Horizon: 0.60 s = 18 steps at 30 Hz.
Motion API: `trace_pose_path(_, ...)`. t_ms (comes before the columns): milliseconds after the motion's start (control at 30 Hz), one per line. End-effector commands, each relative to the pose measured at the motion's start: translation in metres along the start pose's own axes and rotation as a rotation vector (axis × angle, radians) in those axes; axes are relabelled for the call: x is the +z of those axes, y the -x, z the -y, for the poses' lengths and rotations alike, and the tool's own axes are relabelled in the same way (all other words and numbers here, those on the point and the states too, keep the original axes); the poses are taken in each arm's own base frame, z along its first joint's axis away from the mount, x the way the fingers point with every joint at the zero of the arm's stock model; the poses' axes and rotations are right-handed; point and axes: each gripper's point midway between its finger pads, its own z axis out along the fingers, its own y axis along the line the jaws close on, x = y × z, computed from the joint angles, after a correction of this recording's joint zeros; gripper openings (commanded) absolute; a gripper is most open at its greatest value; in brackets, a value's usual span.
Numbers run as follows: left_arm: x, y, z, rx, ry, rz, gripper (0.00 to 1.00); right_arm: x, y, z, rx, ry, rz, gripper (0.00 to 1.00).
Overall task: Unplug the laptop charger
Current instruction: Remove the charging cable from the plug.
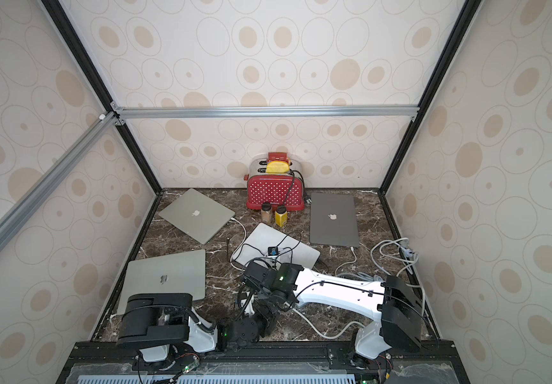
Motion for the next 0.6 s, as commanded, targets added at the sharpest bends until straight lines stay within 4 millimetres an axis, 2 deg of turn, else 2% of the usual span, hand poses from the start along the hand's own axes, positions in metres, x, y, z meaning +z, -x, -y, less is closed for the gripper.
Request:
trace_pose_path(0, -0.053, 0.076, -0.142, 0.295, 0.493, 0.146, 0.97, -0.013, 0.013, 0.002, 0.023, 0.022, 0.060, 0.00)
trace_pose_path(267, -0.058, 0.087, -0.102, 0.428, 0.400, 0.209, 0.99, -0.007, 0.005, 0.008, 0.018, -0.006, 0.038, 0.00)
trace_pose_path(433, -0.071, 0.095, -0.060, 0.572, 0.392, 0.265, 0.99, -0.005, 0.004, 0.007, 0.028, -0.002, 0.034, 0.00)
trace_pose_path(567, -0.080, 0.101, -0.034, 0.633, 0.329, 0.295, 0.99, -0.001, 0.002, 0.004, 0.053, 0.019, 0.034, 0.00)
